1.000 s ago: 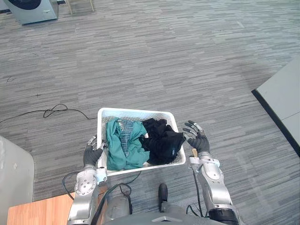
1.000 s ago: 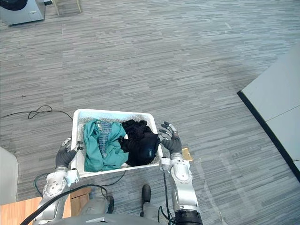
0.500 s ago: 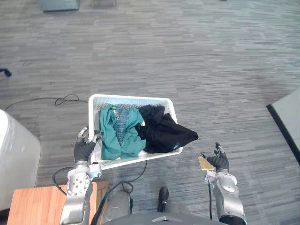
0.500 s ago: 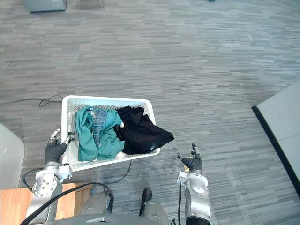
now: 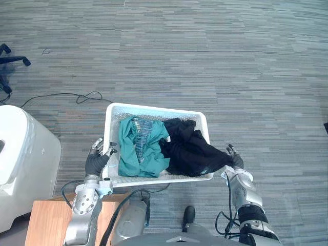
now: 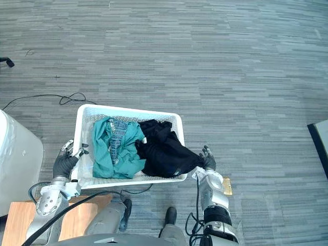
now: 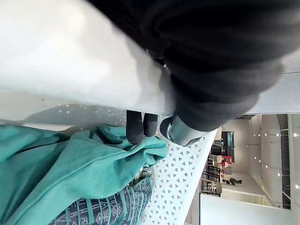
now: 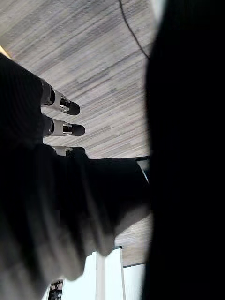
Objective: Pick up the laundry basket with both hands and put the clothes into the washing machine.
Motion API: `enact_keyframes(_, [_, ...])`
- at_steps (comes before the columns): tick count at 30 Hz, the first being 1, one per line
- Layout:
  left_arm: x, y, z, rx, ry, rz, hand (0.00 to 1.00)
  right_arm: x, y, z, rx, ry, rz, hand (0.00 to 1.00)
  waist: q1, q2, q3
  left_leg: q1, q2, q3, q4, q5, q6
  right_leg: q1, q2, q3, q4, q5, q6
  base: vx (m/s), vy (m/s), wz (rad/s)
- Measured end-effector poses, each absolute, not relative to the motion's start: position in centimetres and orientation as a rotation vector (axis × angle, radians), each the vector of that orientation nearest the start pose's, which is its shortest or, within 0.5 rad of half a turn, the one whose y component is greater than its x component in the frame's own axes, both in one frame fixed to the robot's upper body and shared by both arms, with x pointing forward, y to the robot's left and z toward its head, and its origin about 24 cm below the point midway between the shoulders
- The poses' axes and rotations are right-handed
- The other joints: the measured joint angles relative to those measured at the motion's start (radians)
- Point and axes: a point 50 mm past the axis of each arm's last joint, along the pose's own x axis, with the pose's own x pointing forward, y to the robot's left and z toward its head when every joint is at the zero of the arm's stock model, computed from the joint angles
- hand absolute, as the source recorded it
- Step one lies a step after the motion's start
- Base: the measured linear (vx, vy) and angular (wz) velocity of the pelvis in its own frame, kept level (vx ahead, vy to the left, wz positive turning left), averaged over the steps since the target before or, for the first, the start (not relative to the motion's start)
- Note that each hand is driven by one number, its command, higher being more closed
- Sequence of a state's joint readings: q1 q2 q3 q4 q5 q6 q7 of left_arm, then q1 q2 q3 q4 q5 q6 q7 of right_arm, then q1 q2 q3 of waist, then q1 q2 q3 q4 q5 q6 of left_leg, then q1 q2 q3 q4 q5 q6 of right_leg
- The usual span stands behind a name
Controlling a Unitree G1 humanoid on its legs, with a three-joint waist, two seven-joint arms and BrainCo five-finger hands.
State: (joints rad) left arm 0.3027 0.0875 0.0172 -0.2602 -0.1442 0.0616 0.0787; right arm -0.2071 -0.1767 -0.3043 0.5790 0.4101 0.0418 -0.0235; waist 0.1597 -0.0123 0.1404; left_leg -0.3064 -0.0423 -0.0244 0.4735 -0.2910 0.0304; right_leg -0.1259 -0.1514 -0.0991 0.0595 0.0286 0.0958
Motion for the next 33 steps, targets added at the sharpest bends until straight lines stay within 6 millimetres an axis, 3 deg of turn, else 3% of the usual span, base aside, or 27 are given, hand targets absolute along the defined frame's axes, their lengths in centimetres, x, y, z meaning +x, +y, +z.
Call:
enact_keyframes(2, [19.0,18.8,3.2,-0.033,0.102,0.157,1.00,26.8,-25.3,-2.5,0.372,0.324,-0.367,0.00,0.001,-0.002,0.001,-0.005,-0.001,0.010,0.067,-0.003,-0.017,0.027,-0.003,0.005,0.001,0.009,-0.003,0.16,0.072,0.02])
enact_keyframes(3, [19.2,19.1,3.4,-0.021,0.094,0.160,1.00,27.2,-25.5,-2.2,0.385,0.315,-0.361,0.00,0.004,-0.024,0.016,-0.108,-0.006,0.022,0.223,-0.016,-0.022,0.039,-0.039,0.010,0.006,0.007,0.002,0.10,0.063,0.12])
enact_keyframes(4, [19.2,19.3,3.5,-0.017,0.087,0.163,1.00,27.5,-25.6,-2.1,0.385,0.310,-0.356,0.00,-0.001,-0.022,0.013,-0.120,-0.006,0.010,0.145,-0.037,0.011,0.043,-0.045,0.014,0.001,0.002,0.009,0.11,0.082,0.11])
enact_keyframes(5, [19.4,19.2,3.7,-0.021,0.077,0.159,1.00,28.0,-26.2,-1.7,0.369,0.308,-0.348,0.00,0.002,-0.013,0.017,-0.111,0.017,0.001,0.026,0.050,0.015,0.041,-0.025,0.009,0.011,-0.021,0.035,0.12,0.099,0.04])
enact_keyframes(6, [19.6,19.3,3.9,-0.017,0.068,0.154,1.00,28.5,-26.3,-1.6,0.360,0.325,-0.323,0.00,0.008,-0.023,0.021,-0.118,0.011,0.000,0.032,0.056,0.008,0.027,-0.036,0.006,0.023,-0.032,0.032,0.13,0.101,0.04])
enact_keyframes(11, [19.6,19.1,3.9,-0.010,0.069,0.136,1.00,29.9,-25.8,-1.3,0.318,0.375,-0.218,0.00,0.009,-0.024,0.024,-0.102,0.021,-0.010,0.057,0.055,0.010,0.055,-0.017,0.007,0.035,-0.021,0.028,0.14,0.022,0.08])
enact_keyframes(14, [19.8,19.4,4.1,0.006,0.060,0.133,1.00,31.0,-25.6,0.0,0.282,0.347,-0.146,0.00,0.011,-0.018,0.036,-0.079,0.053,-0.034,0.065,0.054,0.012,0.053,0.025,0.034,0.020,-0.109,0.018,0.11,-0.100,-0.02])
enact_keyframes(15, [20.1,19.2,4.4,0.005,0.047,0.127,1.00,31.3,-25.7,0.4,0.260,0.343,-0.125,0.00,0.011,-0.025,0.046,-0.075,0.055,-0.035,0.067,0.054,0.012,0.052,0.043,0.033,-0.045,-0.096,0.012,0.09,-0.195,0.17])
enact_keyframes(16, [20.4,19.1,4.6,0.002,0.039,0.112,1.00,31.3,-26.0,0.6,0.234,0.348,-0.104,0.00,0.007,-0.030,0.054,-0.078,0.049,-0.037,0.083,0.052,0.009,0.060,0.054,0.020,-0.068,-0.041,0.023,0.10,-0.200,0.17])
enact_keyframes(17, [20.4,18.9,4.6,-0.005,0.036,0.105,1.00,31.3,-26.1,0.6,0.227,0.354,-0.100,0.00,0.008,-0.025,0.055,-0.084,0.056,-0.043,0.097,0.051,0.006,0.062,0.061,0.027,-0.068,-0.037,0.024,0.13,-0.183,0.04])
enact_keyframes(18, [20.4,18.8,4.6,-0.011,0.031,0.098,1.00,31.3,-25.8,0.2,0.205,0.390,-0.064,0.00,0.017,-0.020,0.062,-0.142,0.072,-0.062,0.180,0.040,-0.022,0.065,0.087,0.030,-0.064,-0.029,0.016,0.07,-0.084,-0.09])
enact_keyframes(19, [20.4,18.8,4.7,-0.010,0.030,0.089,1.00,31.3,-25.7,0.1,0.205,0.397,-0.053,0.00,0.019,-0.022,0.065,-0.149,0.071,-0.074,0.168,0.021,-0.032,0.067,0.092,0.031,-0.065,-0.029,0.016,0.07,-0.084,-0.08])
enact_keyframes(20, [20.5,18.5,4.6,-0.015,0.030,0.073,1.00,31.2,-25.7,-0.1,0.200,0.412,-0.044,0.00,0.018,-0.021,0.069,-0.146,0.069,-0.089,0.075,0.042,-0.038,0.067,0.105,0.028,-0.062,-0.029,0.016,0.07,-0.056,-0.03])
enact_keyframes(21, [20.5,18.0,4.6,-0.017,0.033,0.043,1.00,30.8,-25.8,-0.7,0.171,0.449,-0.031,0.00,0.027,-0.022,0.070,-0.134,0.079,-0.098,-0.010,0.084,-0.034,0.067,0.122,0.029,-0.056,-0.035,0.012,0.08,-0.044,0.06])
enact_keyframes(23, [20.6,17.4,4.6,-0.017,0.034,-0.003,1.00,30.4,-25.8,-1.5,0.121,0.502,-0.012,0.00,0.026,-0.043,0.082,-0.120,0.078,-0.117,-0.035,0.101,-0.037,0.044,0.120,0.020,-0.007,-0.056,0.008,0.15,-0.024,0.32])
enact_keyframes(25, [20.5,17.0,4.4,-0.010,0.043,-0.034,1.00,30.0,-25.4,-2.3,0.080,0.554,0.020,0.00,0.032,-0.049,0.088,-0.105,0.082,-0.123,-0.031,0.101,-0.037,0.034,0.123,0.006,0.055,-0.071,0.006,0.16,-0.013,0.20])
enact_keyframes(26, [20.3,16.9,4.2,-0.011,0.054,-0.035,1.00,29.6,-25.0,-3.1,0.070,0.593,0.041,0.00,0.044,-0.041,0.094,-0.085,0.094,-0.130,-0.031,0.101,-0.037,0.004,0.126,0.000,0.132,-0.096,0.007,0.10,-0.026,0.00])
enact_keyframes(27, [20.5,16.9,4.3,-0.008,0.049,-0.034,1.00,29.3,-24.7,-3.7,0.062,0.619,0.051,0.00,0.051,-0.038,0.102,-0.070,0.094,-0.143,-0.035,0.101,-0.037,-0.001,0.122,-0.019,0.118,-0.165,-0.006,0.09,-0.059,0.05])
enact_keyframes(28, [20.6,16.9,4.4,-0.006,0.041,-0.037,1.00,29.3,-24.5,-3.8,0.056,0.622,0.060,0.00,0.055,-0.037,0.104,-0.070,0.093,-0.144,-0.034,0.101,-0.037,-0.001,0.120,-0.027,0.072,-0.168,-0.009,0.08,-0.103,0.23])
enact_keyframes(29, [21.1,16.8,4.9,0.000,0.018,-0.045,1.00,29.3,-24.0,-3.9,0.034,0.630,0.082,0.00,0.063,-0.045,0.114,-0.078,0.084,-0.146,-0.023,0.101,-0.037,0.005,0.114,-0.028,-0.035,-0.122,-0.019,0.06,-0.135,0.45])
enact_keyframes(30, [21.7,16.7,5.5,0.014,-0.008,-0.056,1.00,29.1,-23.8,-4.2,-0.003,0.648,0.102,0.00,0.059,-0.049,0.136,-0.082,0.066,-0.155,0.003,0.093,-0.045,0.013,0.102,-0.034,-0.066,-0.024,-0.012,0.05,-0.143,0.49])
enact_keyframes(33, [22.0,16.9,6.0,0.033,-0.031,-0.044,1.00,29.1,-22.3,-4.7,-0.001,0.659,0.137,0.00,0.079,-0.037,0.143,-0.101,0.101,-0.187,0.037,0.080,-0.066,0.021,0.147,-0.051,-0.075,-0.026,-0.009,0.07,-0.130,0.11])
